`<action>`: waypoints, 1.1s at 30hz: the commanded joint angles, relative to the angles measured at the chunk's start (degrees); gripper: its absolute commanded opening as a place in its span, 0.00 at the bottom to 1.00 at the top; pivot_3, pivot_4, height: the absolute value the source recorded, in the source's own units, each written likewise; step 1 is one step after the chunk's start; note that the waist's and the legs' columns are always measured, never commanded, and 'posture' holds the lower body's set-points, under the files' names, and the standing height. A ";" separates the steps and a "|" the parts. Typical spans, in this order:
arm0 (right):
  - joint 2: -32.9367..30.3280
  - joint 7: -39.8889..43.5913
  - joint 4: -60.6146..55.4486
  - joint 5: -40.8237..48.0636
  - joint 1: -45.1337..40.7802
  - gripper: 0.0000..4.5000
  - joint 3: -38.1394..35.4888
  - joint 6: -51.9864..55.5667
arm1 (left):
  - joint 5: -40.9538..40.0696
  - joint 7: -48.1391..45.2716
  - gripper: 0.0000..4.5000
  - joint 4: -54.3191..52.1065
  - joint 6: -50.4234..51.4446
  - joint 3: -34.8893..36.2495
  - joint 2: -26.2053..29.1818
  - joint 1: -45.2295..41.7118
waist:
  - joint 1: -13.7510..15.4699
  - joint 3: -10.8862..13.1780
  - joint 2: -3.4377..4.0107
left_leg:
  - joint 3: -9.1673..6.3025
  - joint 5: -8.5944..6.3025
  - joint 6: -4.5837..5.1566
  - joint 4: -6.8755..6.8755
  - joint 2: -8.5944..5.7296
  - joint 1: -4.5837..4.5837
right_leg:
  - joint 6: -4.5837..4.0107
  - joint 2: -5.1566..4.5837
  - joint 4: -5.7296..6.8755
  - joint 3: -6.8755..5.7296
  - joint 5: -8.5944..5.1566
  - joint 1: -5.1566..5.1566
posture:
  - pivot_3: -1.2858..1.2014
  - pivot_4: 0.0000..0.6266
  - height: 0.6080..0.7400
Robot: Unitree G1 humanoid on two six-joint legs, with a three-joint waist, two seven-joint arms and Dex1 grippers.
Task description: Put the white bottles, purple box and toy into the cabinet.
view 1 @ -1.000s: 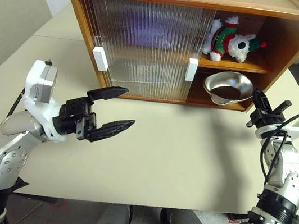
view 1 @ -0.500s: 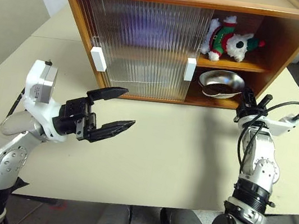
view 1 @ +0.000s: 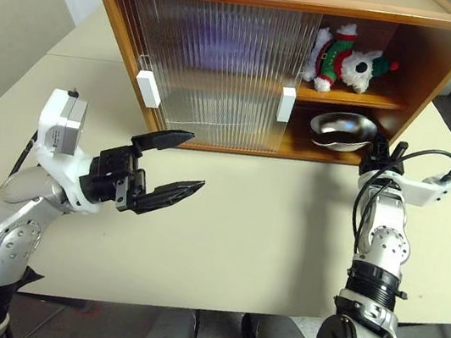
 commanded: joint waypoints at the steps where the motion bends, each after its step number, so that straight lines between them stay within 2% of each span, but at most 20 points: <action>1: 4.06 1.07 2.91 -0.69 -2.99 0.00 -0.09 -2.28 | -0.31 0.34 1.00 -1.29 0.75 0.29 0.59 0.15 | 0.00 0.00 0.00 | 0.00 0.00 0.00 0.00 0.01 0.00 | 0.00 0.00 0.00 0.00 0.00 0.00 | 0.49 0.09 1.00; 17: 3.82 8.43 21.50 -2.42 -11.29 0.00 -1.09 -6.30 | -1.40 2.38 1.00 -3.08 2.64 0.45 1.03 -0.62 | 0.11 0.06 0.09 | 0.05 0.00 -0.01 -0.01 0.26 0.04 | -0.25 0.02 0.00 -0.10 0.15 -0.03 | 0.50 0.11 1.00; 23: 3.15 8.07 22.45 -3.63 -11.35 0.00 -0.93 -6.00 | -1.70 3.07 1.00 -3.56 3.13 0.60 1.15 -0.53 | 0.29 0.08 0.13 | 0.05 0.00 -0.01 -0.03 0.29 0.04 | -0.31 0.02 -0.01 -0.15 0.18 -0.04 | 0.50 0.11 1.00; 26: 3.15 7.35 21.53 -3.91 -10.91 0.17 -1.06 -5.89 | -1.74 3.14 1.00 -3.52 3.18 0.58 1.14 -0.52 | 0.33 0.09 0.14 | 0.05 0.00 -0.01 -0.03 0.30 0.04 | -0.33 0.02 0.00 -0.15 0.19 -0.06 | 0.50 0.12 1.00; 29: 3.11 5.97 17.97 -4.18 -9.26 0.39 -0.64 -5.27 | -1.78 3.30 1.00 -3.50 3.28 0.34 1.08 -0.75 | 0.32 0.14 0.23 | 0.06 0.00 -0.01 -0.03 0.30 0.03 | -0.35 0.02 0.00 -0.15 0.20 -0.07 | 0.50 0.12 1.00; 33: 3.27 2.78 7.80 -3.63 -3.18 0.71 1.56 -0.27 | -1.85 3.47 1.00 -3.73 3.32 0.35 1.04 -0.66 | 0.51 0.18 0.27 | 0.05 0.00 -0.01 -0.07 0.31 0.03 | -0.36 0.02 -0.02 -0.19 0.20 -0.08 | 0.50 0.12 1.00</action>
